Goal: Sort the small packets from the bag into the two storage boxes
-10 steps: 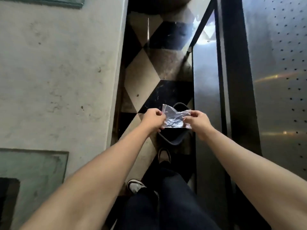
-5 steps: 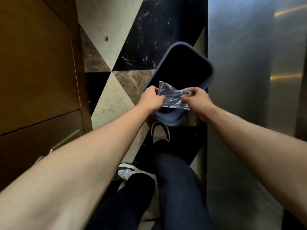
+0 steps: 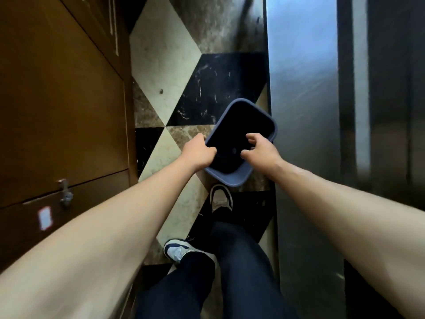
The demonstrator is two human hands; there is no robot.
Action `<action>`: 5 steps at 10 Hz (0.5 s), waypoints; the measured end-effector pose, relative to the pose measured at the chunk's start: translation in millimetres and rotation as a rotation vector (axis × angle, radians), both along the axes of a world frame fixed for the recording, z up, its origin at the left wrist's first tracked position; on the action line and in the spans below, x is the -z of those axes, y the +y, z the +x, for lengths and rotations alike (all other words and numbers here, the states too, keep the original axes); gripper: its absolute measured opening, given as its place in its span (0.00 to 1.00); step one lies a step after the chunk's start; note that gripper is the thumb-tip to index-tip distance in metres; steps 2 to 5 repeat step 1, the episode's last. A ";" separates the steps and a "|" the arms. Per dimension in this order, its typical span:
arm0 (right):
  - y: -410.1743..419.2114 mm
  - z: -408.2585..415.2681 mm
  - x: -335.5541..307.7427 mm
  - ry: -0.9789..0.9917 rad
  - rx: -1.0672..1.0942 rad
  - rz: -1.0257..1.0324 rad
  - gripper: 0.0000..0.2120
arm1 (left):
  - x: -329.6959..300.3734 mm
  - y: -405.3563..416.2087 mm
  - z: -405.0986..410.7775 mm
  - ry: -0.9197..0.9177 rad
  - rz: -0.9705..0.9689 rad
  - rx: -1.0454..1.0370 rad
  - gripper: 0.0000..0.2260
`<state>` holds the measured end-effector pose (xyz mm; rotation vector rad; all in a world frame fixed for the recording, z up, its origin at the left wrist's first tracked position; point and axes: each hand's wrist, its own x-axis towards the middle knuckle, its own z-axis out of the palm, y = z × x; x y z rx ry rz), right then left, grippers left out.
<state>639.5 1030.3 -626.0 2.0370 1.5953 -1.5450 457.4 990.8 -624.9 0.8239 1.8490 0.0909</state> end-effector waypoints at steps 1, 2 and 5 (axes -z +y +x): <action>-1.6 -30.8 -83.4 0.056 -0.139 0.128 0.30 | -83.7 -3.9 -20.4 0.054 0.086 0.032 0.25; -1.6 -30.8 -83.4 0.056 -0.139 0.128 0.30 | -83.7 -3.9 -20.4 0.054 0.086 0.032 0.25; -1.6 -30.8 -83.4 0.056 -0.139 0.128 0.30 | -83.7 -3.9 -20.4 0.054 0.086 0.032 0.25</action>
